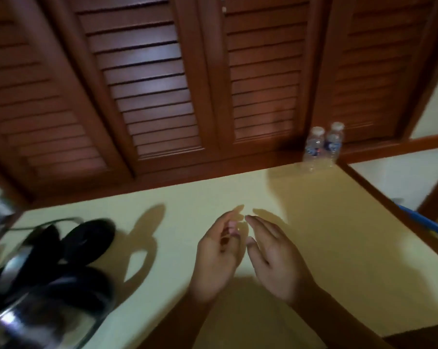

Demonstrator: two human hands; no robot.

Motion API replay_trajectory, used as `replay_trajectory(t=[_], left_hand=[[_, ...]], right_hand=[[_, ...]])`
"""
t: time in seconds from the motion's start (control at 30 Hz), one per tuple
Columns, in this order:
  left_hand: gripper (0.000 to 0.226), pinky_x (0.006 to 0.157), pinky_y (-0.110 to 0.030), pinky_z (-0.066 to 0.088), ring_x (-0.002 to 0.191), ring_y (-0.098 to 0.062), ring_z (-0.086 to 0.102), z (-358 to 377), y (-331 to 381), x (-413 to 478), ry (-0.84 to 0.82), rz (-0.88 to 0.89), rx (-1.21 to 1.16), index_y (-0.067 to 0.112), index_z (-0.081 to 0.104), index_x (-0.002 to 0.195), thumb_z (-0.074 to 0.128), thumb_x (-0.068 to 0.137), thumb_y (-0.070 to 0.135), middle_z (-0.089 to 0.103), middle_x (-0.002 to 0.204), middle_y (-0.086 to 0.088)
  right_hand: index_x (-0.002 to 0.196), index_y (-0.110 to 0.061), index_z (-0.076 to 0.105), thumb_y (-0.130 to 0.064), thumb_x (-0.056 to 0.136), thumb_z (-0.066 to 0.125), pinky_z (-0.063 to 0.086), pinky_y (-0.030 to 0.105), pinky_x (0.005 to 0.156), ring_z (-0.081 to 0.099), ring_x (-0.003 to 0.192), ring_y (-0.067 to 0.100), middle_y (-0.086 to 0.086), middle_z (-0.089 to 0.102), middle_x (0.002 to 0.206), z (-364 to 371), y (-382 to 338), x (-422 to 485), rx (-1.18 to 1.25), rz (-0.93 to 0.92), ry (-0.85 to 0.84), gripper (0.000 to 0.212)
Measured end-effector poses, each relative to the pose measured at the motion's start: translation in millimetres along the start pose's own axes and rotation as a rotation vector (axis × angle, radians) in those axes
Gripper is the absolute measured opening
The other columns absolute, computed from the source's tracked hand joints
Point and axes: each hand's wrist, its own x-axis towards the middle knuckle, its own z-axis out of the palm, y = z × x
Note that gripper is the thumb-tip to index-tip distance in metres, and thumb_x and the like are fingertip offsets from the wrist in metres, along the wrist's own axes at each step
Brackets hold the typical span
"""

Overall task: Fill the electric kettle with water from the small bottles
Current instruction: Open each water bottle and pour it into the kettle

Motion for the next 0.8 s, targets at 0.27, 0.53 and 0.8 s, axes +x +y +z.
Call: replay_trajectory(t=[0.27, 0.53, 0.8], left_hand=[[0.036, 0.103, -0.022, 0.051, 0.121, -0.003, 0.066, -131.0, 1.7, -126.3, 0.366, -0.019, -0.066, 0.043, 0.064, 0.130, 0.061, 0.104, 0.018, 0.072, 0.126, 0.016], [0.039, 0.094, -0.021, 0.055, 0.114, -0.010, 0.071, -262.3, 4.6, -228.3, 0.634, 0.080, 0.001, 0.035, 0.068, 0.126, 0.061, 0.095, 0.014, 0.075, 0.115, 0.012], [0.034, 0.097, -0.019, 0.051, 0.117, 0.003, 0.064, -396.0, -43.9, -238.7, 0.677, -0.026, 0.083, 0.040, 0.062, 0.131, 0.060, 0.105, 0.018, 0.070, 0.120, 0.021]], right_hand=[[0.136, -0.015, 0.060, -0.025, 0.100, 0.047, 0.041, 0.018, 0.104, 0.055, 0.127, 0.005, -0.010, 0.060, 0.133, 42.4, -162.1, -35.5, 0.389, -0.197, 0.002, 0.039], [0.131, -0.019, 0.064, -0.025, 0.100, 0.050, 0.044, 0.015, 0.097, 0.061, 0.122, 0.006, -0.013, 0.063, 0.130, 99.4, -304.4, -72.7, 0.605, -0.305, -0.060, 0.035], [0.134, -0.024, 0.060, -0.026, 0.107, 0.046, 0.035, 0.002, 0.092, 0.052, 0.117, -0.013, -0.019, 0.063, 0.126, 186.5, -411.8, -51.4, 0.504, -0.255, -0.152, 0.031]])
